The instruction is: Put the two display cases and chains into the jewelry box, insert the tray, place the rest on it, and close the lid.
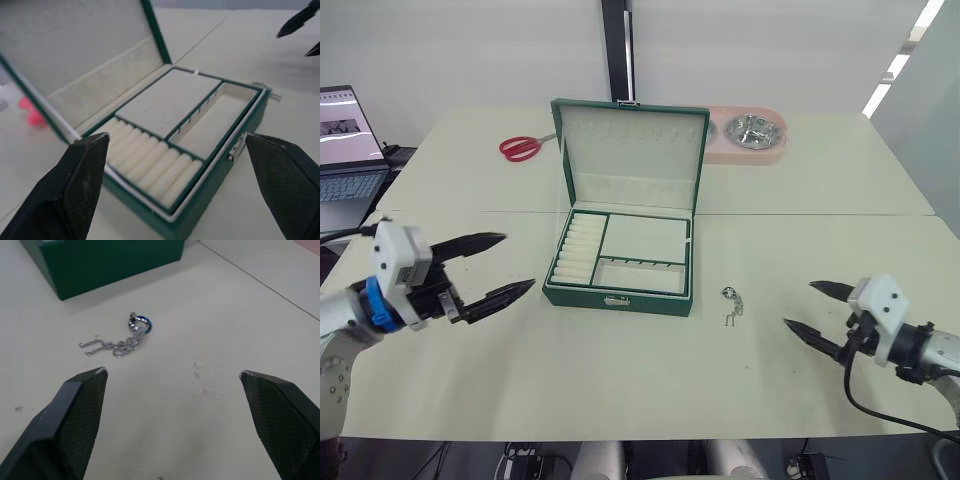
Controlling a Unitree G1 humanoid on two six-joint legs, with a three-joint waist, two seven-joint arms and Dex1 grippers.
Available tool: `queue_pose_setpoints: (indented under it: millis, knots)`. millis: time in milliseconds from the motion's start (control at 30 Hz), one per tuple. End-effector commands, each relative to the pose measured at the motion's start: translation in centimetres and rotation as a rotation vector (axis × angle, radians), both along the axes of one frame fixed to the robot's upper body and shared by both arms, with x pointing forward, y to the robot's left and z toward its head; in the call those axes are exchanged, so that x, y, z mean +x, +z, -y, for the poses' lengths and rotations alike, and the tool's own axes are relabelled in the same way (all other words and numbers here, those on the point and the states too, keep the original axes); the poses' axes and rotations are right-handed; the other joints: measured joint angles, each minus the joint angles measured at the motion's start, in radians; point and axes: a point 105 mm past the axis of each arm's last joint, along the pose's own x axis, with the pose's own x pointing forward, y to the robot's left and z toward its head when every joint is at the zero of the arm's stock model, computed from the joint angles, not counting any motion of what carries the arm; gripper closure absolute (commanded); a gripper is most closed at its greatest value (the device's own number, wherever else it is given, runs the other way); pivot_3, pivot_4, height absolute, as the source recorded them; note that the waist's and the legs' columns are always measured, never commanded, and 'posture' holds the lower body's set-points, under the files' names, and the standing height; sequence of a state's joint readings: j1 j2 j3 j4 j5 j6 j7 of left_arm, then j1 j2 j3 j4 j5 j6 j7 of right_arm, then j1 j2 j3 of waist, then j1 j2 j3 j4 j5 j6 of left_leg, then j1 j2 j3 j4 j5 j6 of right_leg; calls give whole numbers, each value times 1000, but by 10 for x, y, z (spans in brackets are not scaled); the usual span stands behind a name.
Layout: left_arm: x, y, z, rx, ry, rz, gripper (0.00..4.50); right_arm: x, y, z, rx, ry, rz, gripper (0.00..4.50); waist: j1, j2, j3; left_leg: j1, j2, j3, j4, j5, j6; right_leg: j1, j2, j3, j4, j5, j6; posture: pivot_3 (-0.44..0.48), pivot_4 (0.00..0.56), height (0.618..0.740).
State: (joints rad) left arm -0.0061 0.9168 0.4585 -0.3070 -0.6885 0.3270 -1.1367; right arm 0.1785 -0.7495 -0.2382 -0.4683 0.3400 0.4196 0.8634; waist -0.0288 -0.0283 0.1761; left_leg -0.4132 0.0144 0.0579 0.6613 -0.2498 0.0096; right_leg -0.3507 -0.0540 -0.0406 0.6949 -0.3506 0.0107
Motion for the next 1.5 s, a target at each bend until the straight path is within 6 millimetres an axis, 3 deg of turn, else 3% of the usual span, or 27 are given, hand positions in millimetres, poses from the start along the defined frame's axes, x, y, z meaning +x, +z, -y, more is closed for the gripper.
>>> queue_pose_setpoints:
  millis: [33,267,767,967,1067,1200,1500]
  knots:
    - [-15,-3,25,11,-162,-76,0,-3,8,-16,6,42,5,17,-2,0,0,0,0,0,0,1,-2,0,0,0,0,0,0,0,150,740]
    - [-32,-12,64,20,-400,-141,0,-2,1,-40,29,29,-36,17,2,0,0,0,0,-1,1,1,-2,1,0,0,0,0,0,0,150,740]
    - [-21,-26,80,41,-474,-121,0,36,-28,-63,37,-146,-68,17,3,0,0,0,-1,-1,1,1,-2,0,1,1,1,0,0,0,150,740]
    - [-18,-27,79,53,-478,-116,0,39,-35,-69,43,-174,-113,17,4,0,0,-1,-1,-1,1,1,-2,-1,1,1,1,0,0,0,150,740]
    - [-17,-26,81,54,-483,-117,0,40,-37,-68,35,-202,-129,615,2,0,0,-1,-1,-1,1,1,-2,-1,1,1,1,0,0,0,150,740]
    - [-18,-26,81,50,-484,-118,0,37,-40,-64,23,-219,-150,2000,2,0,0,-1,-1,-1,1,1,-2,-1,1,1,1,0,0,0,150,740]
    - [-15,-25,80,46,-468,-106,0,36,-32,-63,12,-205,-94,4231,2,-1,0,-1,-1,-1,1,1,-2,-1,1,1,1,0,0,0,150,740]
